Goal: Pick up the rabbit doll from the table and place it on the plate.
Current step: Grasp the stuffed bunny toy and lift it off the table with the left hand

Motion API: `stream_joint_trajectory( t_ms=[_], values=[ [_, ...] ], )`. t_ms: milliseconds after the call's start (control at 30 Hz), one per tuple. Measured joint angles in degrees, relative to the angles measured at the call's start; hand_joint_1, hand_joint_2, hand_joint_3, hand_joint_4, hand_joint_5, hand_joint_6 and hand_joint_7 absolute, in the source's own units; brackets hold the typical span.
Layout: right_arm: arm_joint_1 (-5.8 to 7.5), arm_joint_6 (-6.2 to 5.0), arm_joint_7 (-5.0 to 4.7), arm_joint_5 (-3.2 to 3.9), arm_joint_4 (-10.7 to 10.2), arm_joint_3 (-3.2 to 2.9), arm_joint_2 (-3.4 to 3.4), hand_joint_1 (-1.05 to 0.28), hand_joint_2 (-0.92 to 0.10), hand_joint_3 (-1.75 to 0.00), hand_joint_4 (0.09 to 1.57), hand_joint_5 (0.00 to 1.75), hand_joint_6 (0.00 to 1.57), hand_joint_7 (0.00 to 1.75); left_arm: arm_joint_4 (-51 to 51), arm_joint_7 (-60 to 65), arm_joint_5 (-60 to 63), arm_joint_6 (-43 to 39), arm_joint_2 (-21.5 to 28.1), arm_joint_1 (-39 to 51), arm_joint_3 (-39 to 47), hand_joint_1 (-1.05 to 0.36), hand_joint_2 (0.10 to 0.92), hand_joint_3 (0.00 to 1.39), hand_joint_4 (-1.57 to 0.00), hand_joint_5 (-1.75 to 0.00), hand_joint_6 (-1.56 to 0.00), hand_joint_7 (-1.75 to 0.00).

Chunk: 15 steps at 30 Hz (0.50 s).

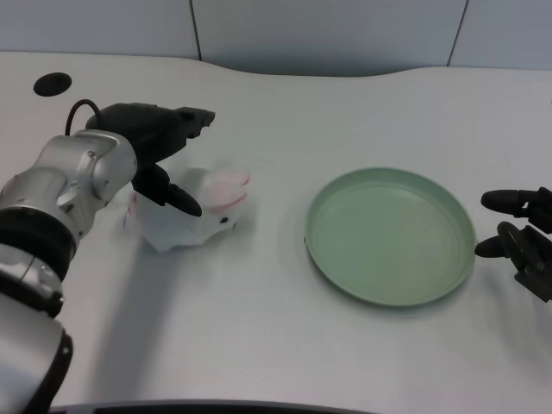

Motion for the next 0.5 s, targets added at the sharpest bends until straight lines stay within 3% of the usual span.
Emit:
stream_joint_trajectory(
  t_ms=[133,267,500],
  values=[
    [0.98,0.30,0.51,0.84,-0.9,-0.03,0.07,-0.30,-0.92,-0.48,0.37,1.36,0.43,0.82,4.3,-0.8,-0.1,2.7,-2.8,-1.7,-1.1,-1.02,0.899,0.03,0.00,0.00,-0.03,-0.01],
    [1.70,0.51,0.52,1.03,-2.5,-0.02,0.08,-0.30,-0.92,-0.48,0.37,1.38,0.43,0.83,6.6,-0.5,0.8,5.1,-4.8,-1.8,-3.3,-1.02,0.886,0.01,0.00,0.00,-0.04,-0.01],
    [4.13,0.54,0.25,0.95,-5.7,0.34,0.25,-0.30,-0.92,-0.49,0.37,1.38,0.42,0.83,9.0,-0.3,2.5,9.0,-7.0,-1.7,-7.2,-1.02,0.880,0.00,0.00,0.00,-0.01,-0.01]
  ],
)
